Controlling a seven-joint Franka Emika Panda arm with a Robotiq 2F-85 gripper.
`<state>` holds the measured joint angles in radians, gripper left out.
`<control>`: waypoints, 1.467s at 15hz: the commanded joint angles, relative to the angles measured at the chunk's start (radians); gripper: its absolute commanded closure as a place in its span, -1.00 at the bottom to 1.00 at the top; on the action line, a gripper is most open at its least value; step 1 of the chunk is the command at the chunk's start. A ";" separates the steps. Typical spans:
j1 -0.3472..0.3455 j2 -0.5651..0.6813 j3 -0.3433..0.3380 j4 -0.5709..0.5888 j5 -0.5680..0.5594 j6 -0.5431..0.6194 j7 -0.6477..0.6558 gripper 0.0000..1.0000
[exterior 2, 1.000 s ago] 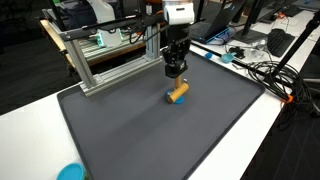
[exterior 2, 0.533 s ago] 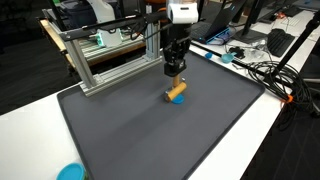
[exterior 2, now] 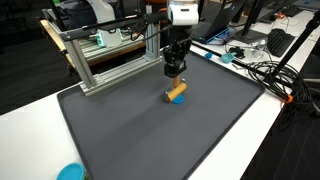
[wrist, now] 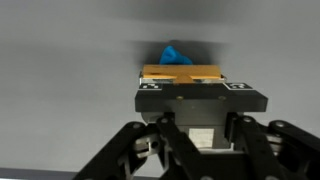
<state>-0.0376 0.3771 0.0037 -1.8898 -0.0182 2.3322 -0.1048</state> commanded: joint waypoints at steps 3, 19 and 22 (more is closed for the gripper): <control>0.000 0.004 -0.002 0.010 0.005 -0.011 0.000 0.57; 0.000 0.066 -0.024 0.073 -0.009 -0.162 0.053 0.57; 0.006 0.078 -0.028 0.087 -0.023 -0.190 0.065 0.57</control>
<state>-0.0378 0.4153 -0.0029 -1.8104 -0.0143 2.2287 -0.0629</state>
